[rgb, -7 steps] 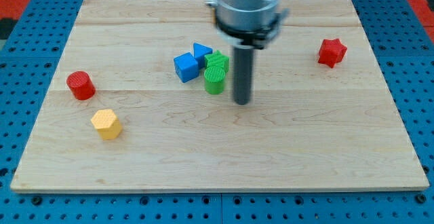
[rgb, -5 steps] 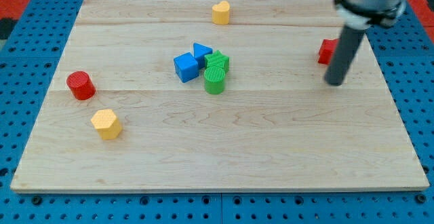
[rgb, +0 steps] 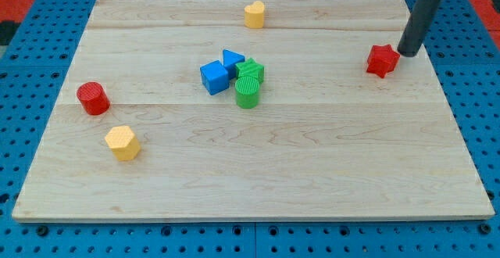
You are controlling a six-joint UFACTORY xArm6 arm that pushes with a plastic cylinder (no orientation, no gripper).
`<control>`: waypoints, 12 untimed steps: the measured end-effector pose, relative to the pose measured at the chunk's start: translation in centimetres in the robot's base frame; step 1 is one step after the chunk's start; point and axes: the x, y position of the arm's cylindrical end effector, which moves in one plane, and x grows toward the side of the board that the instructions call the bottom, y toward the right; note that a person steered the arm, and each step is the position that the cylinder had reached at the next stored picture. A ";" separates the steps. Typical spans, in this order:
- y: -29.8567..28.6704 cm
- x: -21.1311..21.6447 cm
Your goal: Move red star to the center left
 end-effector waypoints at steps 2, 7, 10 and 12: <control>-2.6 0.6; -14.2 0.2; -26.5 -3.2; -34.5 -4.4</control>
